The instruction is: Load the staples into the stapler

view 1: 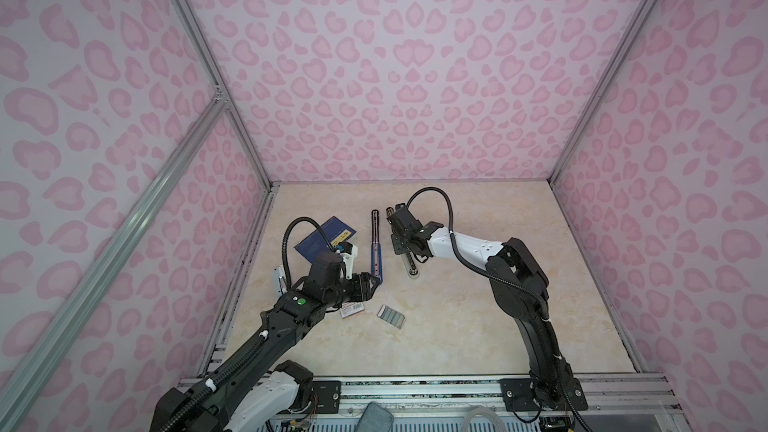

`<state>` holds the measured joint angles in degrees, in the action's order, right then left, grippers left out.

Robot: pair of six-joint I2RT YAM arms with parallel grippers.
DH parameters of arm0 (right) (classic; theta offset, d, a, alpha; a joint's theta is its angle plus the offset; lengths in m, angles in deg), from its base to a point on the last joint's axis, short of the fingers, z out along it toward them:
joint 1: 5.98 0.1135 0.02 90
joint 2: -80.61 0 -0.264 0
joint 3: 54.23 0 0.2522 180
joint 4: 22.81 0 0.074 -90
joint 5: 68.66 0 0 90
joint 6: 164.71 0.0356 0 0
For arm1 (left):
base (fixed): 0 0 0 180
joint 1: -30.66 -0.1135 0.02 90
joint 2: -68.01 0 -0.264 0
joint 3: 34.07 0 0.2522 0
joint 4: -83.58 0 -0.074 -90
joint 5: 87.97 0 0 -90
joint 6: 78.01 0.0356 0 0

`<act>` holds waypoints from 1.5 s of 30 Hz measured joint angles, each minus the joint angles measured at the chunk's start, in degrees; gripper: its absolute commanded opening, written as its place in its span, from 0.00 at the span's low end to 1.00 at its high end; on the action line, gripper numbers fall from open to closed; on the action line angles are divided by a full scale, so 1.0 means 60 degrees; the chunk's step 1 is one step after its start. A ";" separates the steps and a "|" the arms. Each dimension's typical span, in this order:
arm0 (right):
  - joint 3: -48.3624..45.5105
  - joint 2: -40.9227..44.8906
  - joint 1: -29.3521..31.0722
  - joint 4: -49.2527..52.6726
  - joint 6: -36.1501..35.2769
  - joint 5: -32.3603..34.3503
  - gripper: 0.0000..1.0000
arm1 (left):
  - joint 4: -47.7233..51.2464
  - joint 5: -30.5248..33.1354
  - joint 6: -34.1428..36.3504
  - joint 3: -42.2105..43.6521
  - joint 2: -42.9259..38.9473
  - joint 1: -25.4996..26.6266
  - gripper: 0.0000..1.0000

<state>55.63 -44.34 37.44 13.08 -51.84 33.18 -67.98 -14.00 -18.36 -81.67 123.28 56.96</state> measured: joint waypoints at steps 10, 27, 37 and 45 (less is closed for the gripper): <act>0.0004 -0.0036 0.0029 -0.0066 0.0000 -0.0004 0.09 | 0.0000 0.0000 0.0000 0.0000 -0.0004 0.0000 0.60; -0.0200 -0.0106 0.0011 -0.0408 0.0004 0.0040 0.09 | 0.0000 0.0000 0.0000 0.0036 -0.0029 0.0000 0.60; -0.0481 0.0025 0.0004 -0.0699 -0.0051 0.0015 0.09 | 0.0000 0.0000 0.0000 0.0036 -0.0015 0.0000 0.60; -0.0991 0.0302 0.0004 -0.1111 -0.0168 -0.0131 0.08 | 0.0000 0.0000 -0.0004 0.0040 -0.0011 0.0000 0.60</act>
<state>49.68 -42.52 37.46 6.42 -52.85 32.39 -67.98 -14.00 -18.38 -81.43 123.21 56.96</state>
